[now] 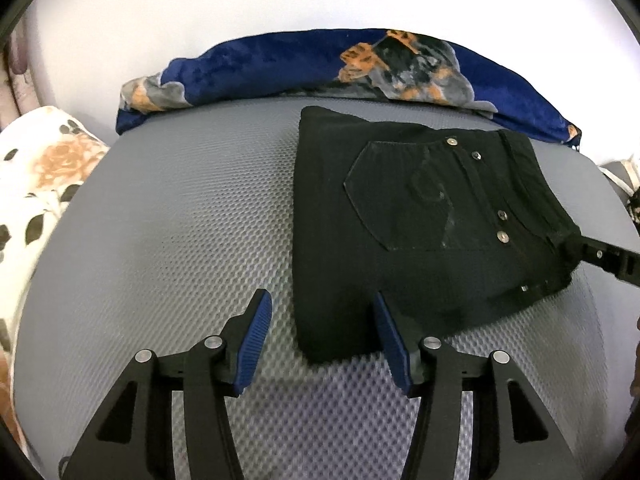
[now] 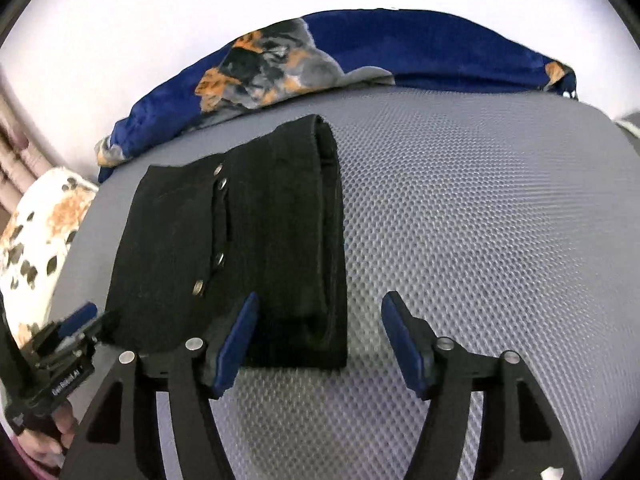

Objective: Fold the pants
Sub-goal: 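Open the right gripper and release the folded jeans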

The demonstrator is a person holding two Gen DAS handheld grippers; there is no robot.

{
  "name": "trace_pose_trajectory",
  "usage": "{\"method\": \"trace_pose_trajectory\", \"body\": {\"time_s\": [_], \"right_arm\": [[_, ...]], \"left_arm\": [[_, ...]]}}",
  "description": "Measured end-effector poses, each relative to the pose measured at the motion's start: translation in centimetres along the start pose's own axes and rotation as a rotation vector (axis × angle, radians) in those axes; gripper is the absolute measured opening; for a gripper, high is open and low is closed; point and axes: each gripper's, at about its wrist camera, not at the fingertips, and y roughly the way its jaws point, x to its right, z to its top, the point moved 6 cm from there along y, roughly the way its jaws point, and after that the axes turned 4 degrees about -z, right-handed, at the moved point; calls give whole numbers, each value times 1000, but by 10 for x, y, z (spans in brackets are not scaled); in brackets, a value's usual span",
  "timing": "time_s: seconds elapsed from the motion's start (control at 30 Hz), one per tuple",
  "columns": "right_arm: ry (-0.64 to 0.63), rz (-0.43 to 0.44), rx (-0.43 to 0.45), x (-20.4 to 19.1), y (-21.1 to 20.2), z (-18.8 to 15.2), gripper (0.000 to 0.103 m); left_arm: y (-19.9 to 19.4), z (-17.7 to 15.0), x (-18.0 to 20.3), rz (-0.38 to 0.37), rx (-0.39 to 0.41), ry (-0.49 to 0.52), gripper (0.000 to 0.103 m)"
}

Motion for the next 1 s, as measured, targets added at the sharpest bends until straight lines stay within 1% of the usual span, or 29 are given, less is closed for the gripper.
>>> {"method": "trace_pose_trajectory", "body": {"time_s": [0.13, 0.2, 0.33, 0.4, 0.43, 0.47, 0.6, 0.7, 0.8, 1.0], "right_arm": [[-66, -37, 8, -10, -13, -17, 62], [-77, -35, 8, -14, -17, -25, 63], [-102, -59, 34, -24, -29, -40, 74], [-109, -66, 47, -29, -34, -46, 76], [-111, -67, 52, -32, -36, -50, 79], [-111, -63, 56, -35, -39, -53, 82], [-90, -63, 68, -40, -44, -61, 88], [-66, -86, 83, -43, -49, -65, 89], [-46, -97, 97, -48, -55, -69, 89], [-87, -118, 142, -61, -67, -70, 91]], "left_arm": [[-13, -11, 7, 28, -15, 19, 54], [-19, -19, 11, 41, -19, 26, 54], [-30, -33, 18, 67, -22, 37, 54], [-39, -40, 21, 77, -14, 35, 54], [-43, -42, 22, 81, -9, 33, 54], [-48, -44, 22, 89, -4, 27, 54], [-64, -50, 21, 86, 21, -8, 54], [-75, -53, 22, 100, 41, -11, 54], [-83, -54, 22, 90, 49, -18, 54], [-96, -50, 21, 108, 75, -22, 54]]}}
